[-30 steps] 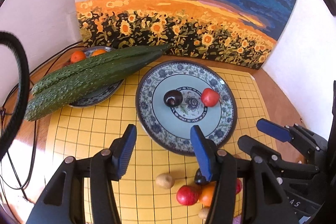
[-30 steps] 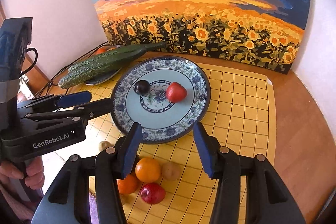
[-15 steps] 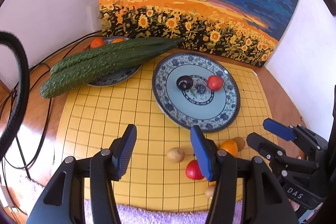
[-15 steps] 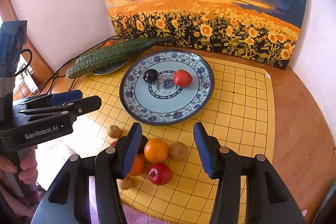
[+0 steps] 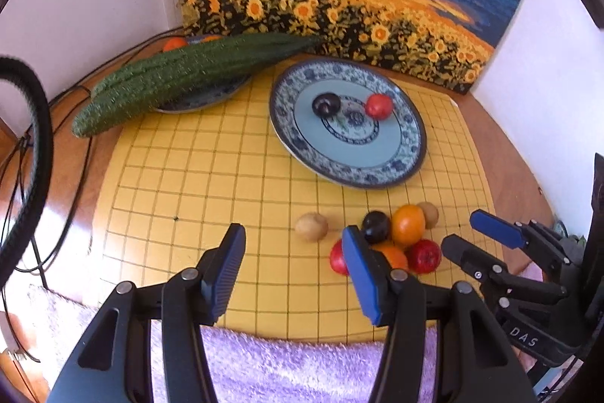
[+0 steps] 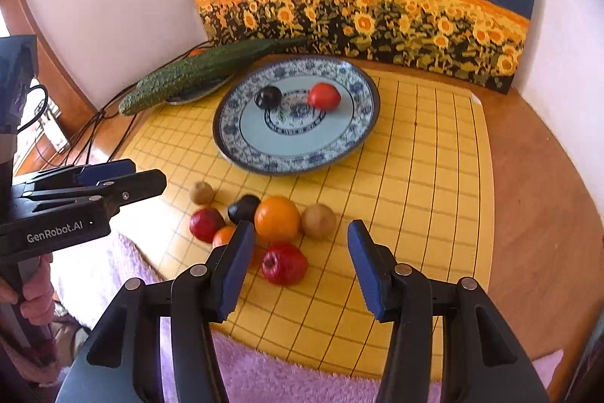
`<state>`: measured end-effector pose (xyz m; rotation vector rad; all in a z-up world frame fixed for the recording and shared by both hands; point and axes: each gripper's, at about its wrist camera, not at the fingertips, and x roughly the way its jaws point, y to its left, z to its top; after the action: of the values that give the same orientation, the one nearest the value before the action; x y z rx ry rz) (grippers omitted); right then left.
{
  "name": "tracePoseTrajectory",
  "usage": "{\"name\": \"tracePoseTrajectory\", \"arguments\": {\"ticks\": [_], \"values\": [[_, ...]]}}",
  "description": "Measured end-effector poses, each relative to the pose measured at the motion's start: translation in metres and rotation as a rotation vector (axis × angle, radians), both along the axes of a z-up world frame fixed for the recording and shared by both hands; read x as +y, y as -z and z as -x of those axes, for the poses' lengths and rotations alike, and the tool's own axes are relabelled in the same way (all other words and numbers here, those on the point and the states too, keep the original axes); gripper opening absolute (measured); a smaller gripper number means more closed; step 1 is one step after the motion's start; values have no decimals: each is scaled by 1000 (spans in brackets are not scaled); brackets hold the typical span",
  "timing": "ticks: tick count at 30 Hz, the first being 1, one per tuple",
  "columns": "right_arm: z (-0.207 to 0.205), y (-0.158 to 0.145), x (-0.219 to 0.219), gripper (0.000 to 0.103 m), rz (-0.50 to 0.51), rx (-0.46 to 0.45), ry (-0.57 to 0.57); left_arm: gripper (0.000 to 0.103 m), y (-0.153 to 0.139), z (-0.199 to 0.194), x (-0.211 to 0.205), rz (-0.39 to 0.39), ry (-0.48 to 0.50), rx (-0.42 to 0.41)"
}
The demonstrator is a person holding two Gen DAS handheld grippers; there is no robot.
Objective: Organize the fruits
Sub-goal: 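Move the left gripper to the brown potato and close on it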
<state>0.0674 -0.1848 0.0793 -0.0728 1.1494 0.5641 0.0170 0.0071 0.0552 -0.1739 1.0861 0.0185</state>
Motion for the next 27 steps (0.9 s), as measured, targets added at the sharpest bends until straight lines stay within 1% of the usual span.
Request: {"name": "tracePoseTrajectory", "arguments": {"ticks": [5,12,20,24,27], "values": [[8,5,-2,52,8,12,-2,56,9,3,-8,27,25,21],[14,16,-1,52,1,44,-5,56,20,2,-16,34,49,46],[14,22,2,52,0,45,-27,56,23,-11,-5,31,6,36],[12,25,3,52,3,47,-39,56,26,-18,-4,34,0,39],[10,26,4,52,2,49,-42,50,29,-22,-6,34,6,43]]}}
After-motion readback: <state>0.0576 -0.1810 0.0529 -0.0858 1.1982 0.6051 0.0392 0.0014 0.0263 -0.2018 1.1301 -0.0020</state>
